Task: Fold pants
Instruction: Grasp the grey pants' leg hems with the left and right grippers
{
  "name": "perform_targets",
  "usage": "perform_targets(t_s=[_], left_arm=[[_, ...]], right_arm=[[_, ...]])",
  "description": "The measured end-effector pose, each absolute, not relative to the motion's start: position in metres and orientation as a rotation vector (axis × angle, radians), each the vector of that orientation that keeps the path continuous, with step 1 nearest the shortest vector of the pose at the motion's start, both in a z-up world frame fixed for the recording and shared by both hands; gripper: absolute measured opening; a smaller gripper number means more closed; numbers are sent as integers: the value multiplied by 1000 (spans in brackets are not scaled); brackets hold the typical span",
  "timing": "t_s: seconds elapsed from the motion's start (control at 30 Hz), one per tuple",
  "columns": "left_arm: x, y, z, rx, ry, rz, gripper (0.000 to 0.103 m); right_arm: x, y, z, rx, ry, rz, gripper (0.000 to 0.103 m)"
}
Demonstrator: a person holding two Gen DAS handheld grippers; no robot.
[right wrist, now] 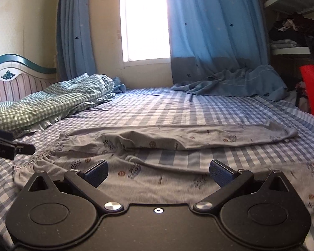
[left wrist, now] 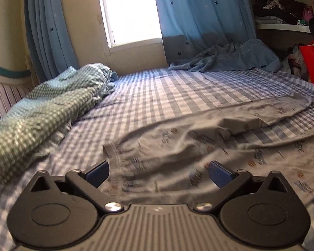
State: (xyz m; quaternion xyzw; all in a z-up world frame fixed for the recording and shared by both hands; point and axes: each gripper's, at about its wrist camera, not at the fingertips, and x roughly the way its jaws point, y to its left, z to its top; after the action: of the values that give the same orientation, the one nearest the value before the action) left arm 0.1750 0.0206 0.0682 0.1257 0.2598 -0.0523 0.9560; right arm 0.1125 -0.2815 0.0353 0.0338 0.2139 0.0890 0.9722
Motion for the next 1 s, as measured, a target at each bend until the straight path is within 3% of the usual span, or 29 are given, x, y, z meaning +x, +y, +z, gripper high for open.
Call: perform_targets(t_s=[0.17, 0.3, 0.5, 0.6, 0.73, 0.83, 0.9, 0.93, 0.97, 1.0], left_arm=[[293, 29, 66, 426, 529, -99, 103], [378, 41, 47, 412, 610, -151, 103], [459, 28, 9, 454, 678, -280, 103], [483, 15, -9, 531, 707, -334, 96], [496, 6, -26, 610, 784, -402, 77], [500, 6, -34, 648, 837, -433, 58], [501, 3, -41, 702, 869, -429, 52], [497, 0, -40, 716, 866, -440, 42], [497, -2, -39, 714, 879, -458, 14], [498, -4, -40, 704, 900, -454, 0]], right_arm=[[209, -314, 44, -23, 529, 307, 103], [302, -343, 37, -106, 642, 403, 103], [424, -368, 16, -200, 727, 500, 102], [472, -372, -3, -269, 787, 516, 89], [504, -379, -22, -284, 863, 564, 75], [516, -380, -28, -298, 918, 600, 74], [522, -377, -34, -338, 962, 575, 71], [524, -375, -36, -343, 970, 578, 69], [524, -375, -35, -336, 969, 584, 61], [524, -375, -34, -323, 969, 595, 52]])
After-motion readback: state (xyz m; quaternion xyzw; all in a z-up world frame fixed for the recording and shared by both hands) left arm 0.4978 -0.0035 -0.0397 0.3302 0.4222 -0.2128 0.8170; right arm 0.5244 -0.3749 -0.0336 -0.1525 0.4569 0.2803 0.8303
